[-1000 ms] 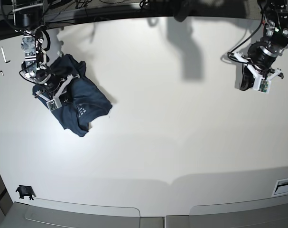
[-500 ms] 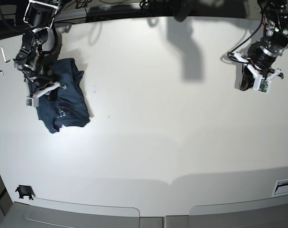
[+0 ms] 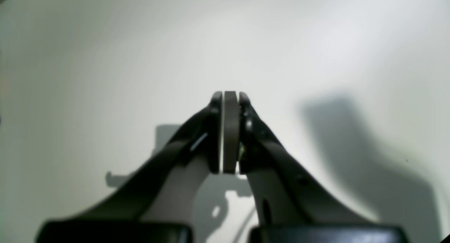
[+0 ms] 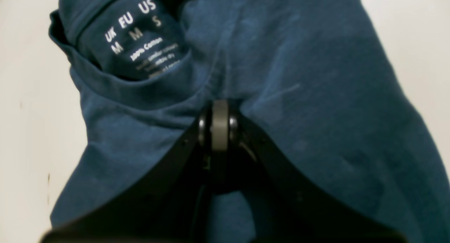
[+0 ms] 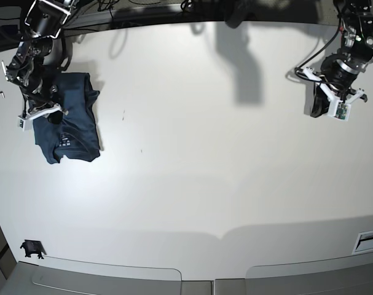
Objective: Fold the T-shirt properly
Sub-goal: 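Tuck and smooth the bundle edges with the right gripper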
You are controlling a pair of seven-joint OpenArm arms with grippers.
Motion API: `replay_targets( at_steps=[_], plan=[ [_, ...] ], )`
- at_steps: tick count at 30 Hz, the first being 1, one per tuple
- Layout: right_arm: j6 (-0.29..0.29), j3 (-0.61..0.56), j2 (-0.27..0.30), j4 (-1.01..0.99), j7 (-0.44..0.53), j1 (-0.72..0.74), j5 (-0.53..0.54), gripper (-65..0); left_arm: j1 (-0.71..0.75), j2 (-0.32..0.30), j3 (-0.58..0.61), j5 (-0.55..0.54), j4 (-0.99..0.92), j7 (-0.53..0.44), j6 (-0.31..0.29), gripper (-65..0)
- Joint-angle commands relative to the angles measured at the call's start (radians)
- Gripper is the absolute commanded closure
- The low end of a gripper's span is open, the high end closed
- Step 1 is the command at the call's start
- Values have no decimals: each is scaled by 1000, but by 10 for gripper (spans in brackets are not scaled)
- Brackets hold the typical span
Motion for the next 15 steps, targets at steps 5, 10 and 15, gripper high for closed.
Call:
replay_targets(
  at_steps=[5,10,15],
  plan=[
    [56,-6,3,-9,-64,101,-8,0,-5,-11,-6,-10,17,-26,3,0],
    [167,-6,3,-9,-113,203,93,0,-5,-11,-6,-10,17,-26,4,0],
    [208,-6,3,-8,-218,268,274,0,-4,-11,-6,-10,17,-25,4,0]
  ],
)
